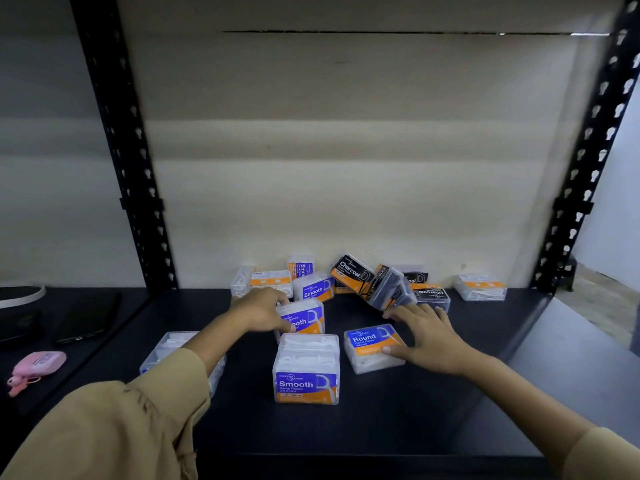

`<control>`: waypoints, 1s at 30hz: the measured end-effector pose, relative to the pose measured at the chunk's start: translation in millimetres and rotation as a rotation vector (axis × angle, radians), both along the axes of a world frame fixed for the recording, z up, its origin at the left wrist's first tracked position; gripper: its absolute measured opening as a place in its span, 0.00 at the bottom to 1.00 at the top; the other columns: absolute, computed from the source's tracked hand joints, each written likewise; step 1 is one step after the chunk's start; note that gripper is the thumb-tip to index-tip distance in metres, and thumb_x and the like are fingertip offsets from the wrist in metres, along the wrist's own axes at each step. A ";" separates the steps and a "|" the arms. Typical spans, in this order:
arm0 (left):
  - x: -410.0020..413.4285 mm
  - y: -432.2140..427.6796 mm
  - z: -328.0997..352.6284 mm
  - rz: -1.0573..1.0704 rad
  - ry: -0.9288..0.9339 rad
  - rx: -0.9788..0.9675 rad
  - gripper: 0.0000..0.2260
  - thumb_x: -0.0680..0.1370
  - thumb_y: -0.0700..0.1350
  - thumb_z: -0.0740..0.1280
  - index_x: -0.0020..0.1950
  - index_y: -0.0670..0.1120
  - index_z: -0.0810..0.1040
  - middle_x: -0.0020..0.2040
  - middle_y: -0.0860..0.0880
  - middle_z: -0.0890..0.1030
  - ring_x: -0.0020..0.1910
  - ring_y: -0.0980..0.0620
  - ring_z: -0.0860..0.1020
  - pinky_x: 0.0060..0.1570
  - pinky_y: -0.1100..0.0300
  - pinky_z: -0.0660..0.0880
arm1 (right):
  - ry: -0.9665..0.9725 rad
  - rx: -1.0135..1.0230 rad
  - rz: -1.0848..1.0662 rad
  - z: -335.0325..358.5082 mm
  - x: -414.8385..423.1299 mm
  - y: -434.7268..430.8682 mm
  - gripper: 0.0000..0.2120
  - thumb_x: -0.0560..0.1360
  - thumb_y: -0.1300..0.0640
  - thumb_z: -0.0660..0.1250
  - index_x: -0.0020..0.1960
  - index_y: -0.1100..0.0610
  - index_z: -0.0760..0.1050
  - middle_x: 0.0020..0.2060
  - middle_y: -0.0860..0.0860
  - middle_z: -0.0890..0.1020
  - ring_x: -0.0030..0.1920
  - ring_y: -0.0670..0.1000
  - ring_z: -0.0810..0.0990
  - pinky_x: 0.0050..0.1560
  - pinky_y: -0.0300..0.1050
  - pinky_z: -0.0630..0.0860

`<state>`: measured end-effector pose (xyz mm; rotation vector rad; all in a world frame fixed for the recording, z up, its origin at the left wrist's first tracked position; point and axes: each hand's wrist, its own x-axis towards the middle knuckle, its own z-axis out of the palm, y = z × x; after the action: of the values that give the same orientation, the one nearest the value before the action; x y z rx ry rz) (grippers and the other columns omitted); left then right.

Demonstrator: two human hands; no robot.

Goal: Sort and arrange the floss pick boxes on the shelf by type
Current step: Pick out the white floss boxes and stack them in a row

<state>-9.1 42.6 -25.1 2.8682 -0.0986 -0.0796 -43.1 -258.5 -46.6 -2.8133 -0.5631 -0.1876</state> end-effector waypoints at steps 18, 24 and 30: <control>-6.1 9.0 18.5 -0.182 0.169 -0.297 0.14 0.74 0.43 0.70 0.60 0.46 0.78 0.58 0.48 0.80 0.55 0.54 0.77 0.58 0.60 0.72 | 0.130 -0.052 0.017 11.3 18.0 0.1 0.32 0.64 0.42 0.74 0.65 0.47 0.68 0.60 0.50 0.68 0.63 0.50 0.63 0.68 0.53 0.59; -8.7 4.5 22.4 -0.230 0.245 -0.305 0.15 0.74 0.43 0.69 0.61 0.46 0.78 0.58 0.50 0.79 0.58 0.54 0.76 0.55 0.64 0.71 | 0.043 0.011 0.026 11.5 6.3 0.9 0.22 0.65 0.46 0.74 0.50 0.44 0.63 0.53 0.44 0.70 0.57 0.47 0.68 0.68 0.54 0.59; -9.6 3.4 21.5 -0.231 0.297 -0.372 0.12 0.75 0.40 0.66 0.58 0.46 0.80 0.55 0.52 0.79 0.56 0.56 0.75 0.52 0.67 0.70 | 0.067 -0.052 0.025 10.9 -2.8 -0.4 0.18 0.68 0.50 0.69 0.52 0.45 0.63 0.54 0.46 0.76 0.58 0.48 0.71 0.72 0.59 0.53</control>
<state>-18.6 46.0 -3.6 2.4321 -0.3457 -0.4774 -45.8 -258.9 -35.8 -2.8492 -0.5958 -0.0747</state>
